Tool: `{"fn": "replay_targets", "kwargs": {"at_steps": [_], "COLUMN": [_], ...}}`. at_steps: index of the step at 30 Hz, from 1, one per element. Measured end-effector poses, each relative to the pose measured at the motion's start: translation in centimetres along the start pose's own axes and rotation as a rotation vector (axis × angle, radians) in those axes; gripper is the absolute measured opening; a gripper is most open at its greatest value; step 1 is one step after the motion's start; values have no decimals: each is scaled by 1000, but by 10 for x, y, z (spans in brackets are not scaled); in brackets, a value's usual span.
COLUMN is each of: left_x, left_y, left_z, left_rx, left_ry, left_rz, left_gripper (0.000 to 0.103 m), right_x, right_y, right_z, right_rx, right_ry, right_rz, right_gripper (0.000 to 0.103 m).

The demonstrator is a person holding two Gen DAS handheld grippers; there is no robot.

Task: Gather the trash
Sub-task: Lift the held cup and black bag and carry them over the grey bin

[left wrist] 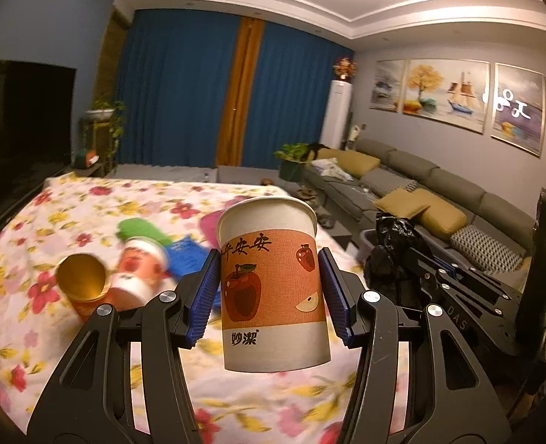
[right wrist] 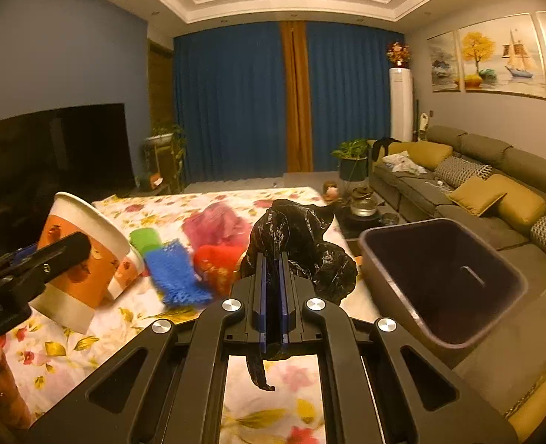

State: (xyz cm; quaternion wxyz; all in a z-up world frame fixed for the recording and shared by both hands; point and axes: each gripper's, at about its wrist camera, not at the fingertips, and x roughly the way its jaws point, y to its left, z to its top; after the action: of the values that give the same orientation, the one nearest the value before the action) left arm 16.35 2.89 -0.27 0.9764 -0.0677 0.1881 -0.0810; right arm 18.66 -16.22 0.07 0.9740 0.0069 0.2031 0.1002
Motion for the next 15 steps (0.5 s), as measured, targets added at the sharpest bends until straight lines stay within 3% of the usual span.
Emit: {"fn": "replay_targets", "kwargs": {"at_steps": [15], "left_x": [36], "left_y": [-98], "left_z": [20], "left_rx": [78], "left_ry": [-41], "left_rz": [-175], "left_gripper": [52], "right_x": [-34], "right_y": [-85], "right_z": [10], "right_rx": [67], "right_ry": [-79], "right_rz": [-152], "right_gripper": [7]}}
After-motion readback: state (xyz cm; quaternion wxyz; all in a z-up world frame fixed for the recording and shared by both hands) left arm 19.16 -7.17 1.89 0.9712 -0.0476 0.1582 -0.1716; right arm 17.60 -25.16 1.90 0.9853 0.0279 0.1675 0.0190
